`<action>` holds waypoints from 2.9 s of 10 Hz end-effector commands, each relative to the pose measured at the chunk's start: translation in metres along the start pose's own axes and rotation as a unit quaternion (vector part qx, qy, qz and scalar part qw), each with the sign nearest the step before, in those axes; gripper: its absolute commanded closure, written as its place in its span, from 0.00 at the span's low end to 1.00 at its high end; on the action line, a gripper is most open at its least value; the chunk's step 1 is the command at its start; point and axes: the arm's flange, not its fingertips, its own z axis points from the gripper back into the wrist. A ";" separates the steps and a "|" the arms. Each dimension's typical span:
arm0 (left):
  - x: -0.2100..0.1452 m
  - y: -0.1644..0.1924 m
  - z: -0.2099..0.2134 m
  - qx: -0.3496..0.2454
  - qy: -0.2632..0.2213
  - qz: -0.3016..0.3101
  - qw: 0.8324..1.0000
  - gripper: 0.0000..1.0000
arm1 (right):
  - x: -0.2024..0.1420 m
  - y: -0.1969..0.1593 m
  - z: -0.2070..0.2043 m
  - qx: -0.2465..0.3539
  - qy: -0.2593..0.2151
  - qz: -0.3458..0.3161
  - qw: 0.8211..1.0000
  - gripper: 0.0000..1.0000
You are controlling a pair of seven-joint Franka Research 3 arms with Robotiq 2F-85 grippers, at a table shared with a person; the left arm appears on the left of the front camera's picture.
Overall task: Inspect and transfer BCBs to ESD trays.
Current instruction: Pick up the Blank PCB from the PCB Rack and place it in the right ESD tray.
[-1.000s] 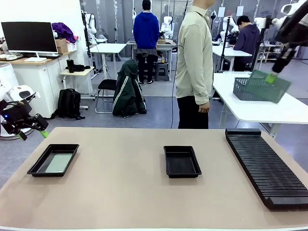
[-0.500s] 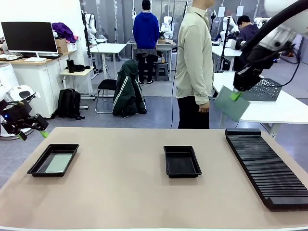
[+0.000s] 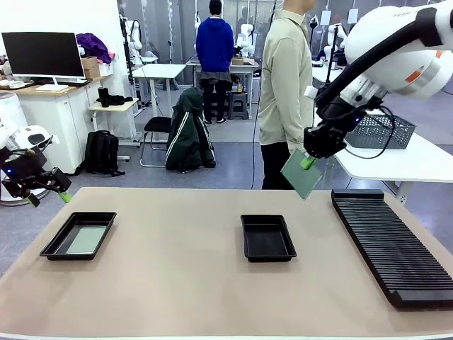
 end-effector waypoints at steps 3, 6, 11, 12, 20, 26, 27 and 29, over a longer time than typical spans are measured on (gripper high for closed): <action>-0.001 0.000 0.000 -0.001 -0.004 0.004 1.000 0.00 | -0.007 -0.002 -0.049 0.035 -0.020 -0.072 0.997 0.98; -0.001 0.000 0.000 -0.001 -0.004 0.004 1.000 0.00 | -0.011 -0.010 -0.086 0.057 -0.033 -0.115 0.991 0.98; -0.001 0.000 0.000 -0.001 -0.004 0.004 1.000 0.00 | -0.014 -0.022 -0.143 0.097 -0.049 -0.157 0.981 0.98; -0.001 0.000 0.000 -0.001 -0.004 0.004 1.000 0.00 | -0.014 -0.026 -0.152 0.103 -0.051 -0.162 0.980 0.98; -0.001 0.000 0.000 -0.001 -0.004 0.004 1.000 0.00 | -0.008 -0.046 -0.189 0.120 -0.035 -0.167 0.978 0.98; -0.001 0.000 0.000 -0.001 -0.004 0.004 1.000 0.00 | -0.010 -0.062 -0.217 0.136 -0.034 -0.181 0.973 0.98; -0.001 0.000 0.000 -0.001 -0.004 0.004 1.000 0.00 | -0.012 -0.065 -0.222 0.141 -0.037 -0.182 0.972 0.98; -0.001 0.000 0.000 -0.001 -0.004 0.004 1.000 0.00 | -0.013 -0.070 -0.231 0.146 -0.036 -0.181 0.972 0.98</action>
